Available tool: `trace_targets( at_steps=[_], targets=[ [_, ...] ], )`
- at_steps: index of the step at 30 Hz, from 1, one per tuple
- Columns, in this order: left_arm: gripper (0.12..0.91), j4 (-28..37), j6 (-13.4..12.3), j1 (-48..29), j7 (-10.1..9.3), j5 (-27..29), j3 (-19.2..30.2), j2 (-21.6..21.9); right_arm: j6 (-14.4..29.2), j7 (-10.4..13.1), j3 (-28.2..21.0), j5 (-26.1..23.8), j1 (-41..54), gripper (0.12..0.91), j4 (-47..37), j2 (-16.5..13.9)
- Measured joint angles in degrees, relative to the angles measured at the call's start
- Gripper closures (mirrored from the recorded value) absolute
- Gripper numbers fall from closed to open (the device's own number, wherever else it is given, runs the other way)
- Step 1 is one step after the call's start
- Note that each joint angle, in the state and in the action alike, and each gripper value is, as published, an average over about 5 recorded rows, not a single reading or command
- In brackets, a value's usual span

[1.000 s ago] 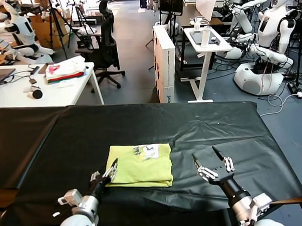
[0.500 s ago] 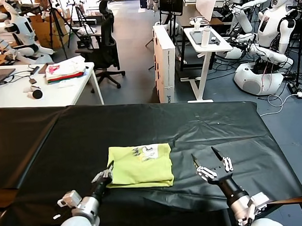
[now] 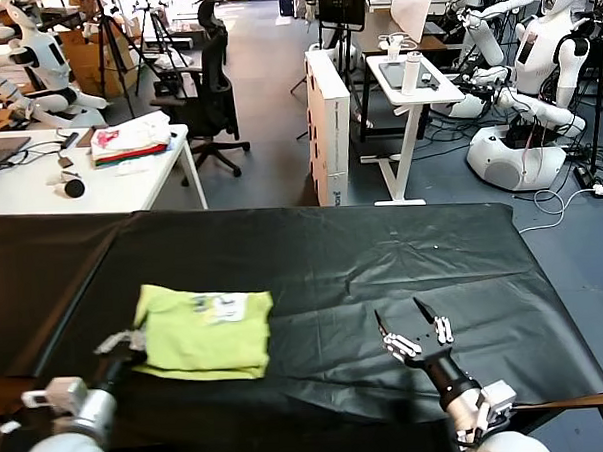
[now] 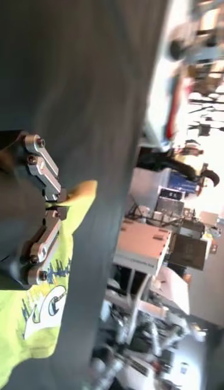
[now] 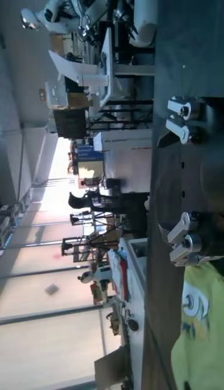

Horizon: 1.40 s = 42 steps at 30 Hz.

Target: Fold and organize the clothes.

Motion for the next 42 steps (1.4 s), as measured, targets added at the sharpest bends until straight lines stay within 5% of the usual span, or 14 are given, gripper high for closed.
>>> trace_targets(
  at_steps=[7, 15, 22, 28, 32, 39, 42],
  targets=[
    [0.846, -5.2, 4.9, 0.1, -5.12, -6.1, -3.9, 3.9, 0.0, 0.0, -0.5, -1.1, -0.3, 0.118, -0.9, 0.9],
    [0.846, -9.6, 10.8, -4.6, -13.05, -20.7, 8.9, -5.0, -0.1, -0.1, 1.5, -3.4, -3.0, 0.118, -0.4, 2.0],
    [0.846, -4.7, 9.7, -10.7, -12.47, -18.5, 23.8, -17.4, -1.2, 0.0, 1.7, -5.6, -4.9, 0.118, -0.6, 3.6],
    [0.835, 3.1, 8.4, -13.3, -10.25, -12.8, 30.1, -22.8, -4.7, 0.0, -0.4, -3.0, -3.7, 0.118, -0.2, 3.4],
    [0.672, 4.4, 8.7, -13.3, -9.45, -12.2, 31.6, -23.3, -7.4, 0.3, -2.3, 0.7, -1.5, 0.118, -0.8, 2.4],
    [0.211, 1.5, 8.0, -12.3, -6.22, -7.9, 31.8, -22.1, -13.0, 2.1, -6.1, 8.5, 5.9, 0.118, -2.9, 2.0],
    [0.133, -0.5, 6.7, -12.1, -5.32, -5.7, 30.7, -20.6, -16.4, 2.9, -8.3, 11.9, 10.2, 0.118, -4.4, 2.6]
  ],
)
